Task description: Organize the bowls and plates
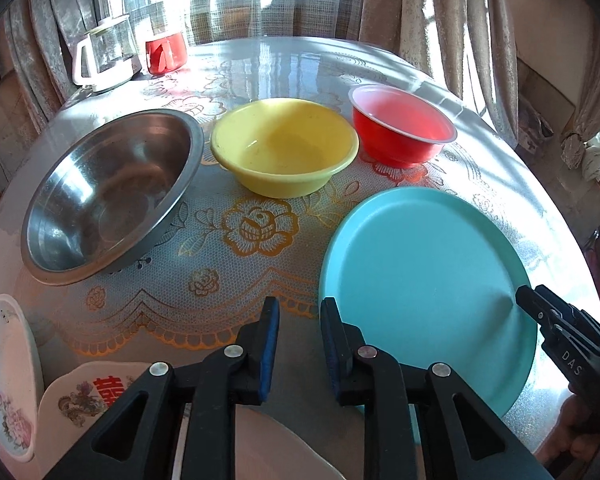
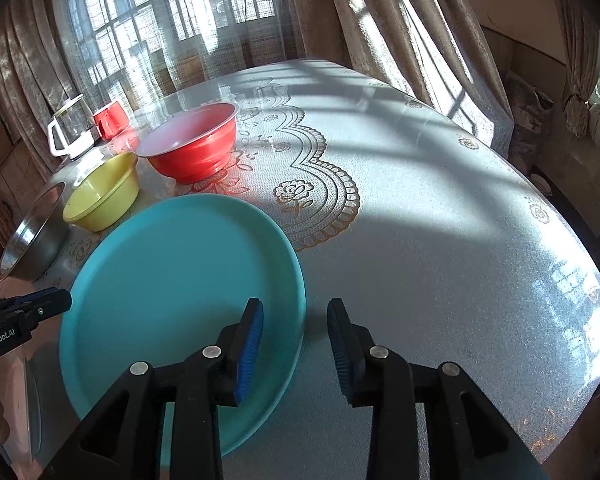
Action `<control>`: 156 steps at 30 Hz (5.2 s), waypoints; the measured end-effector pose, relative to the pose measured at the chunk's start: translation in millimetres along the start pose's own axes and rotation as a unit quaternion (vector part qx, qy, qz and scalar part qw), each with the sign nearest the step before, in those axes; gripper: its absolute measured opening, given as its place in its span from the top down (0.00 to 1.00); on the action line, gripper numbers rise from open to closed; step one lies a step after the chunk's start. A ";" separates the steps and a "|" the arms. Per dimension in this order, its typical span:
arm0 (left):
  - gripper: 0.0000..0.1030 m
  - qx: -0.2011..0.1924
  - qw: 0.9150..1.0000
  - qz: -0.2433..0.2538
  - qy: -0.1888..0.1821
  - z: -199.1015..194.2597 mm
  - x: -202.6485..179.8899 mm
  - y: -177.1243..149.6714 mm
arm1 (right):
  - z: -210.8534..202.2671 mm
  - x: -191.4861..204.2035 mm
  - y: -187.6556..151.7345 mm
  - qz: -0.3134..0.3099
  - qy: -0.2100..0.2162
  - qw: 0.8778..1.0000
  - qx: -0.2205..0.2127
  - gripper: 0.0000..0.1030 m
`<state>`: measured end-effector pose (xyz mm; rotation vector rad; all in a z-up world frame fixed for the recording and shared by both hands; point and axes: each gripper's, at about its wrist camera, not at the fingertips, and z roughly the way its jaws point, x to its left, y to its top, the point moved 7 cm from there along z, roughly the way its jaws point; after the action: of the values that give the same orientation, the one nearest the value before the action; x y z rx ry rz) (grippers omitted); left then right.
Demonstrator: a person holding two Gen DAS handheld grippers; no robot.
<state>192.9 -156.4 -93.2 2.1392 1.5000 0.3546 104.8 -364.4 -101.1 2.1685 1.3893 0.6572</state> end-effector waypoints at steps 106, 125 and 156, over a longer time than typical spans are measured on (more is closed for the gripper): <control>0.81 -0.167 0.947 -0.271 0.049 -137.8 271.1 -116.3 | -25.3 380.1 -39.5 -0.221 0.344 0.905 0.118 0.78; 0.81 -0.163 0.969 -0.186 0.029 -139.4 184.6 -84.7 | -47.3 289.9 -22.5 -0.145 0.345 0.924 0.083 0.78; 0.81 -0.109 0.992 -0.017 -0.059 -87.3 -5.4 -30.8 | -50.1 80.2 1.5 0.033 0.269 0.962 0.024 0.78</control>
<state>124.4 -131.4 -35.9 1.9281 1.3635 0.3558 104.2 -284.4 -50.6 2.1715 1.6047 1.3264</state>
